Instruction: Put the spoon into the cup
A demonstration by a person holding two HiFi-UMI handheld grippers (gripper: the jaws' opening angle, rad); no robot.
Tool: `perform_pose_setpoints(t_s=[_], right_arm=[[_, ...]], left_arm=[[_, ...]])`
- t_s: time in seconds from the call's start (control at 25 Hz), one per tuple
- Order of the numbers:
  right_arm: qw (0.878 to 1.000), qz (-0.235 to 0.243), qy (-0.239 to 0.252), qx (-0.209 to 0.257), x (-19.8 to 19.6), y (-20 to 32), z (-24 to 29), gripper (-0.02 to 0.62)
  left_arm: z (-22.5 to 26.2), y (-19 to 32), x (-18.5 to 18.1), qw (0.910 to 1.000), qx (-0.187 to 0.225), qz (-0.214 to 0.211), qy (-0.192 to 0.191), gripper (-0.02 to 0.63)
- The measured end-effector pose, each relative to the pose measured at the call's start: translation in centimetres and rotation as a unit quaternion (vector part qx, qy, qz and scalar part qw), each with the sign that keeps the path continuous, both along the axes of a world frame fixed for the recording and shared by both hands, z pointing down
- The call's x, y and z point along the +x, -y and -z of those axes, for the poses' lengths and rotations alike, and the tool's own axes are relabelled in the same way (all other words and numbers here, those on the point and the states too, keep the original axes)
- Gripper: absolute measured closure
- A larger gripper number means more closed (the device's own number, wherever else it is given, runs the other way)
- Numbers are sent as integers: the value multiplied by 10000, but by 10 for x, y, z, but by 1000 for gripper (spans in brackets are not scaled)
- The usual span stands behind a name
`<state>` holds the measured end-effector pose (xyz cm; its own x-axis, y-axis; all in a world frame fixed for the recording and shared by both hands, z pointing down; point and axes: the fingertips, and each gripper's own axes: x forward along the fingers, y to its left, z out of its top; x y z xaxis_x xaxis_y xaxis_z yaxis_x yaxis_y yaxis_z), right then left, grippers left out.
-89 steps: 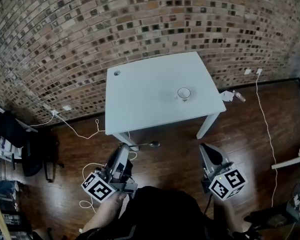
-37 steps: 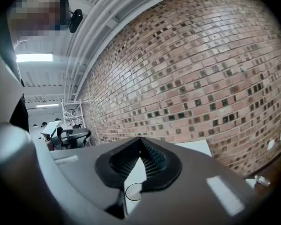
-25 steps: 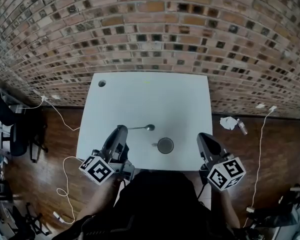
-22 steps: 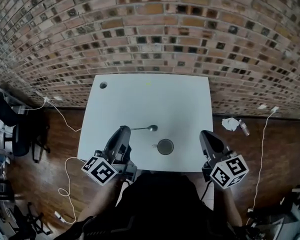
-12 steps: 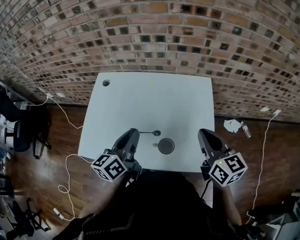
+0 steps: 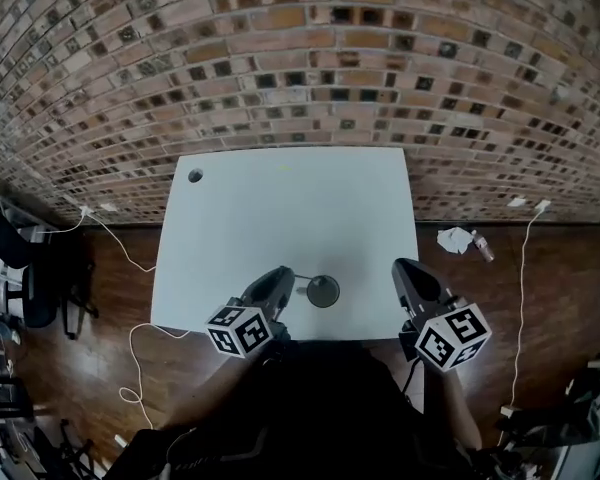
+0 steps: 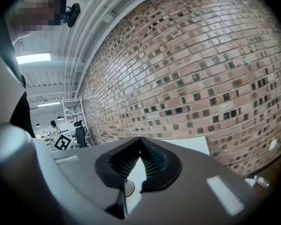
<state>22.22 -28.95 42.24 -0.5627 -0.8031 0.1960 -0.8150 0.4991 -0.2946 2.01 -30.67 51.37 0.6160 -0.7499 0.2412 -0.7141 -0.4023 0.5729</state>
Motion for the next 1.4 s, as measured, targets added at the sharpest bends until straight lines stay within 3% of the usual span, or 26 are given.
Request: perform_pose_setpoints(t_s=[0.16,0.36,1.4], right_arm=[[9999,-133,-45,-41,11,-9,-3,589],[9993,-379,4,-76,26,-15,-3,589],[9984,-495,-197,-196,29,-21,-11,589]], left_arm=[[-16,1,9,9997,-139,-78,174,571],[-23,-2,21,9993,-287,-194,127,572],[-72,1,37,9925,-804,-348,856,571]])
